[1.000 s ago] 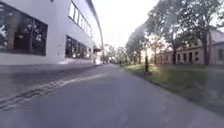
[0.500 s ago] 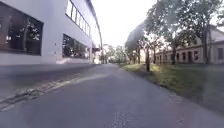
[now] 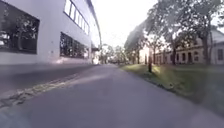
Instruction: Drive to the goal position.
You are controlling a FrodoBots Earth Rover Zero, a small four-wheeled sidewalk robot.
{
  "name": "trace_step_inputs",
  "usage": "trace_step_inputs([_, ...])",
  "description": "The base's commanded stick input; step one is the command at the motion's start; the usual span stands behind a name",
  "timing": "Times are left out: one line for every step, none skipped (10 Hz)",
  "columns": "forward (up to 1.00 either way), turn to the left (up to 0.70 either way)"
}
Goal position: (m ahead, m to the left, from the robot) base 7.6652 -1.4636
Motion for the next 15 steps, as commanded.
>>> trace_step_inputs([0.70, 0.00])
trace_step_inputs([0.70, 0.00])
trace_step_inputs([0.70, 0.00])
trace_step_inputs([0.70, 0.00])
trace_step_inputs([0.70, 0.00])
trace_step_inputs([0.70, 0.17])
trace_step_inputs([0.70, 0.35])
trace_step_inputs([0.70, 0.35])
trace_step_inputs([0.70, 0.35])
trace_step_inputs([0.70, 0.35])
trace_step_inputs([0.70, 0.35])
trace_step_inputs([0.70, 0.35])
trace_step_inputs([0.70, 0.35])
trace_step_inputs([0.70, 0.20])
trace_step_inputs([0.70, 0.00])
